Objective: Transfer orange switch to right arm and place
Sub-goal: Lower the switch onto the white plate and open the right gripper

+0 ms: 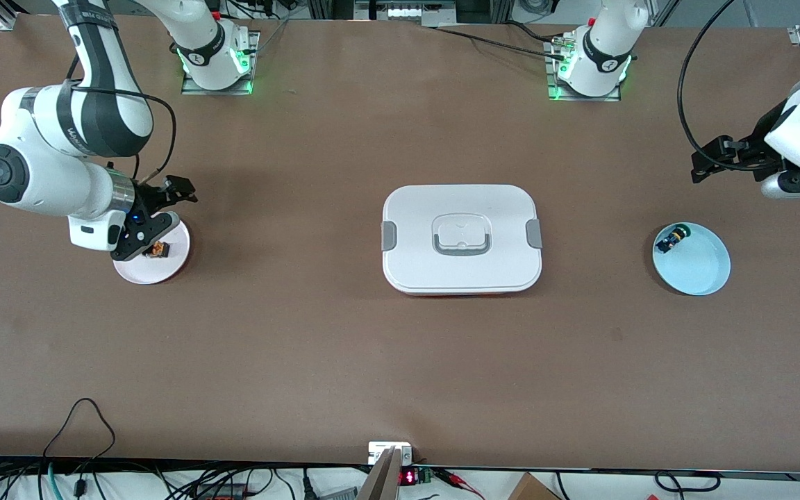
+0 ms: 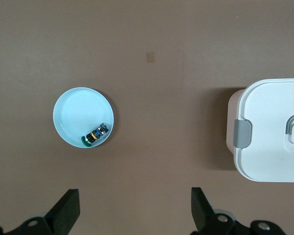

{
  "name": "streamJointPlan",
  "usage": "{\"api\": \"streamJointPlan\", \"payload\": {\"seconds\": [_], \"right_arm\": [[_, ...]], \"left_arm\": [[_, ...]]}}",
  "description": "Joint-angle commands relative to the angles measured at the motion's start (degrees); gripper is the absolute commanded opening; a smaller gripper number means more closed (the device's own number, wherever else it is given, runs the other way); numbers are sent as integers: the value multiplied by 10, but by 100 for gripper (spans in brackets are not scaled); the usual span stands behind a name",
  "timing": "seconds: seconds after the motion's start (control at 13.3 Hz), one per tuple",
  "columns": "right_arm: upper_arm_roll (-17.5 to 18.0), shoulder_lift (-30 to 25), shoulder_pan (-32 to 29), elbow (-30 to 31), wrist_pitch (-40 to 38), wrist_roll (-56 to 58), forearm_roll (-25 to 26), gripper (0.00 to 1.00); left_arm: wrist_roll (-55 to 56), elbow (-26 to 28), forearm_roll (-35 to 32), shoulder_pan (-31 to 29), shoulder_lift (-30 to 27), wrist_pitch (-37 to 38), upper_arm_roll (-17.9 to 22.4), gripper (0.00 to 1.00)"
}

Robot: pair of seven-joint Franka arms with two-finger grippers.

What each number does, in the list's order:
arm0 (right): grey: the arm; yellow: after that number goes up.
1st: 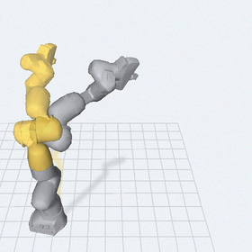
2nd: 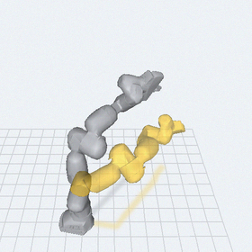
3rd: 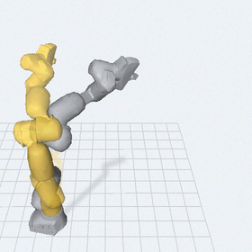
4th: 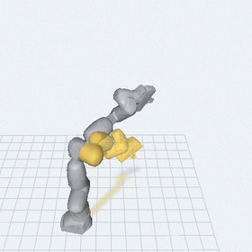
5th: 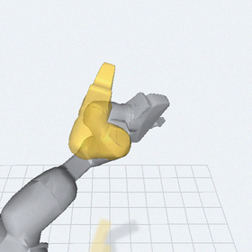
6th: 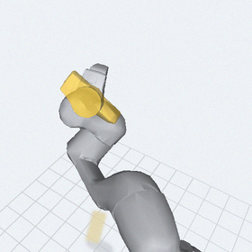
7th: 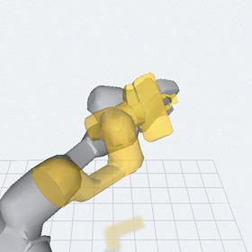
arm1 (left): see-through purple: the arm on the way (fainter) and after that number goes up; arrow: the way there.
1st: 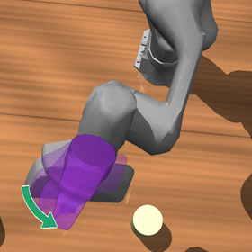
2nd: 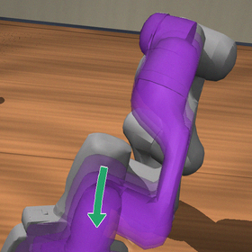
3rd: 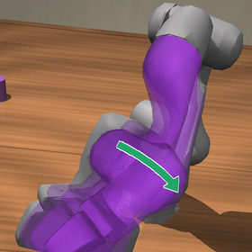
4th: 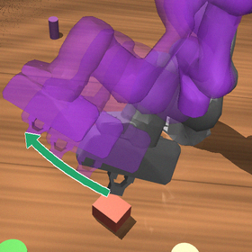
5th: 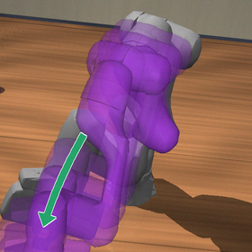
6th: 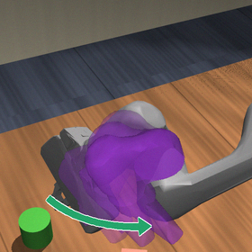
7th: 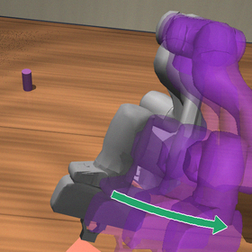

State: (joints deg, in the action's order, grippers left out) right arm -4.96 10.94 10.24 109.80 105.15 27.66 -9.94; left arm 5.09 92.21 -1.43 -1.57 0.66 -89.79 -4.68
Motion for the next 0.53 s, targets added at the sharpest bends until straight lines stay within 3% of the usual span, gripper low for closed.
{"api": "streamJointPlan", "payload": {"seconds": [0.0, 0.45], "right_arm": [[-1, 0, -1, -10, -32, -58, -21, 100], [-1, -20, 9, -58, -68, -111, 4, 100]], "left_arm": [[-3, -15, -16, -1, 8, 8, -3, 100], [-3, -15, -16, -2, 7, 8, -3, 100]]}}
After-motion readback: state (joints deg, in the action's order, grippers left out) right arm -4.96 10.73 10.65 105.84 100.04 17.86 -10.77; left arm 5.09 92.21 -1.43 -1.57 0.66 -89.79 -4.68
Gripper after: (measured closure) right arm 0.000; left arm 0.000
